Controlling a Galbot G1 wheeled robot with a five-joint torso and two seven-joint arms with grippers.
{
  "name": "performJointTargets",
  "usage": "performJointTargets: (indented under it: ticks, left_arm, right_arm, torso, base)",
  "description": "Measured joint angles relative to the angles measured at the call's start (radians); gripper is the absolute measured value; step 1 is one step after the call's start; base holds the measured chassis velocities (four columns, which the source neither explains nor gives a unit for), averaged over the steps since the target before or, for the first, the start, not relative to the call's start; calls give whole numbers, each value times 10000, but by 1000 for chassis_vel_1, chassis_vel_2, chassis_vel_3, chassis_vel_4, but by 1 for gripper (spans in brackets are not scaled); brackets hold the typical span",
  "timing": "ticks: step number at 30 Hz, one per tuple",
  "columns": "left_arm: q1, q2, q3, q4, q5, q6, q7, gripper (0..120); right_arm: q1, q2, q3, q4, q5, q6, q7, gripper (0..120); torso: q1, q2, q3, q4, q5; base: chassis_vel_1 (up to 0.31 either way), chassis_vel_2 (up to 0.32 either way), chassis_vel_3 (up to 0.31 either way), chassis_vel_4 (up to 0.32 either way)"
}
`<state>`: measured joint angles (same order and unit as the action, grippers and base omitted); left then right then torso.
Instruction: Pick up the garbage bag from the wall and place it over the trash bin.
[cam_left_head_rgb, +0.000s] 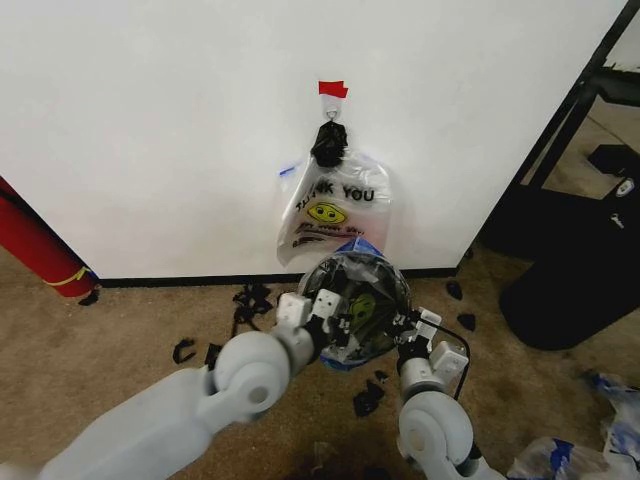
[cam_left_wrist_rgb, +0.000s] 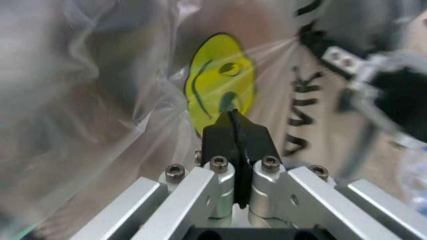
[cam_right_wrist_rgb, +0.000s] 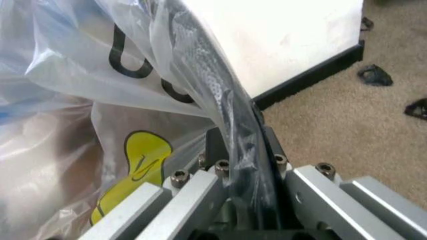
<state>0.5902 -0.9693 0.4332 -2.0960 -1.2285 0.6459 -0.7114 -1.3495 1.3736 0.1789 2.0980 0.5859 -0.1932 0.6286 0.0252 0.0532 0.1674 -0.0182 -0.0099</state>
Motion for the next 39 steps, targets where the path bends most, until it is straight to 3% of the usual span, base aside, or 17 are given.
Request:
performJointTargets:
  ticks: [10, 22, 39]
  left_arm:
    - [-651, -1005, 705, 1401, 661, 140, -697, 0]
    - [-1155, -2102, 1072, 2910, 129, 105, -1537, 0]
    - [-1284, -2707, 1243, 4260, 746, -315, -1446, 0]
  right_arm:
    - [-40, -40, 52, 0, -25, 72, -182, 0]
    - [-21, -181, 92, 67, 21, 101, -289, 0]
    - [-150, -260, 104, 338, 209, 75, -331, 0]
  torso:
    - [0, 0, 0, 1, 0]
    - [0, 0, 0, 2, 0]
    - [0, 0, -1, 1, 1]
  base:
    - [0, 0, 0, 0]
    - [0, 0, 0, 0]
    - [0, 0, 0, 0]
